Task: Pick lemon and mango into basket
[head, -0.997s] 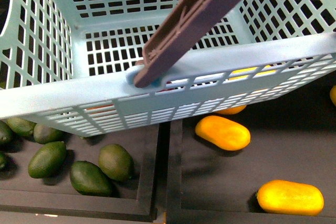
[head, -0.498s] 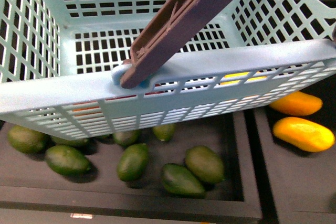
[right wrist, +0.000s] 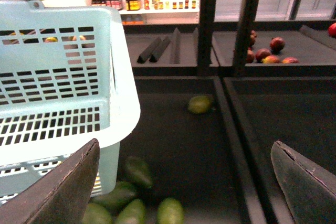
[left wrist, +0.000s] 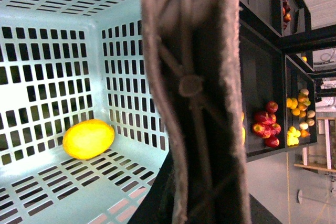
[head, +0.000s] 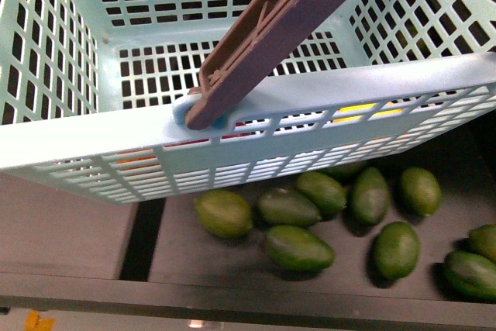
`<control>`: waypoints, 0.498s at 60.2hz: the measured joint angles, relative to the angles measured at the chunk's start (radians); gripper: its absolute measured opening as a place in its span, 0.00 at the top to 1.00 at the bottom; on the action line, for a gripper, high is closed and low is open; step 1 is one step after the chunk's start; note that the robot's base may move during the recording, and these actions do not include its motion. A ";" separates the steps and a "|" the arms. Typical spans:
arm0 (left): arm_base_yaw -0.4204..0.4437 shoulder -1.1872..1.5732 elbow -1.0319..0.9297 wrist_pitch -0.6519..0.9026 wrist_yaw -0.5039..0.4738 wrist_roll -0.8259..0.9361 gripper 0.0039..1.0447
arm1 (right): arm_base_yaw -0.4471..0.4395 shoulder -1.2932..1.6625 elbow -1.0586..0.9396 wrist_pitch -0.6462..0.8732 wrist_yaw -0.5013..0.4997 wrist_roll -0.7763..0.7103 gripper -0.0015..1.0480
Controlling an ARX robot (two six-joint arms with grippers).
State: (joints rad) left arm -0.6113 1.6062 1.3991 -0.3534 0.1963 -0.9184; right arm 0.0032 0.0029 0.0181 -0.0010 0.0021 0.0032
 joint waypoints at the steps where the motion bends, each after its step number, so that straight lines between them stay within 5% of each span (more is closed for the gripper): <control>1: 0.000 0.000 0.000 0.000 0.001 0.002 0.96 | 0.000 0.001 0.000 0.000 0.000 0.000 0.08; 30: 0.017 -0.002 0.000 0.000 -0.036 0.026 0.96 | -0.003 0.000 -0.001 -0.001 -0.006 0.000 0.08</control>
State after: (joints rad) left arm -0.5945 1.6043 1.3991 -0.3531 0.1600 -0.8921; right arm 0.0006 0.0029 0.0174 -0.0017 -0.0044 0.0032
